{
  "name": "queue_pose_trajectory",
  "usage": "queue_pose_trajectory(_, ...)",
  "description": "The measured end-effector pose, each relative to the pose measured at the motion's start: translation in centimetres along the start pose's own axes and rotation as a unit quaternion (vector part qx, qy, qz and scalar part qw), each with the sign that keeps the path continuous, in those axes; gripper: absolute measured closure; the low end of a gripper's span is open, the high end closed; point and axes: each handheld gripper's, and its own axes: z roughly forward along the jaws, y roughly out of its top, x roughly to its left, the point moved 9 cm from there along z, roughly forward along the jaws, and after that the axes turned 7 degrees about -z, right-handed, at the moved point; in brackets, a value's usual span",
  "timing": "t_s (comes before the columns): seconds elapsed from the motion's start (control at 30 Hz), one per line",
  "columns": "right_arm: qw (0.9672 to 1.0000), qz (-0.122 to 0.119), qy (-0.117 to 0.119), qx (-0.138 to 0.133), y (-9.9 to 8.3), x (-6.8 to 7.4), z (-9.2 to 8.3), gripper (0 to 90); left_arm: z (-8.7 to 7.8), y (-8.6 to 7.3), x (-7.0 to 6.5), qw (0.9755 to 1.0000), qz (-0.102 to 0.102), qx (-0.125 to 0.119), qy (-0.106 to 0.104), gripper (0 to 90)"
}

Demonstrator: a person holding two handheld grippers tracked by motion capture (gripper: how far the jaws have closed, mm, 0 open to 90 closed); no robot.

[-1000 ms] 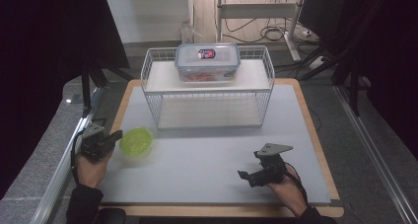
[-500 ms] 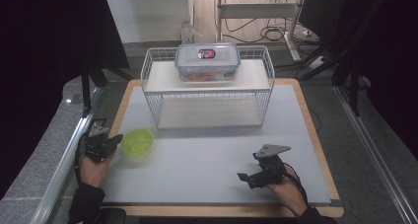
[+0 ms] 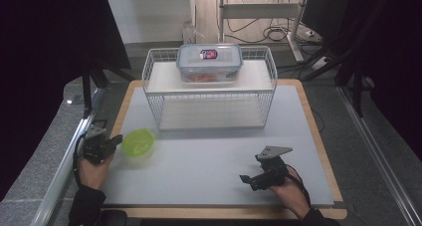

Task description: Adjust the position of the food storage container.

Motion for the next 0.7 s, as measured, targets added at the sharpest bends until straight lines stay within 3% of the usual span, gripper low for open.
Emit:
queue_pose_trajectory(0.1,1.0000,-0.001,-0.001,0.000,0.0,0.0,0.0,3.6,-0.4,0.1,-0.1,1.0000,-0.004,-0.004,-0.006,89.3)
queue_pose_trajectory(0.33,1.0000,-0.001,-0.001,0.001,0.0,0.0,0.0,3.6,0.0,-0.5,-0.6,0.9998,0.007,0.016,0.003,89.0)
queue_pose_trajectory(0.57,1.0000,0.000,-0.001,0.004,-0.1,0.0,0.0,3.6,0.1,-0.7,-1.1,0.9998,-0.007,0.016,-0.012,89.6)
queue_pose_trajectory(0.7,1.0000,-0.002,-0.001,0.006,-0.1,0.0,0.1,3.6,0.6,-0.6,-2.3,0.9994,-0.006,0.018,-0.028,89.6)
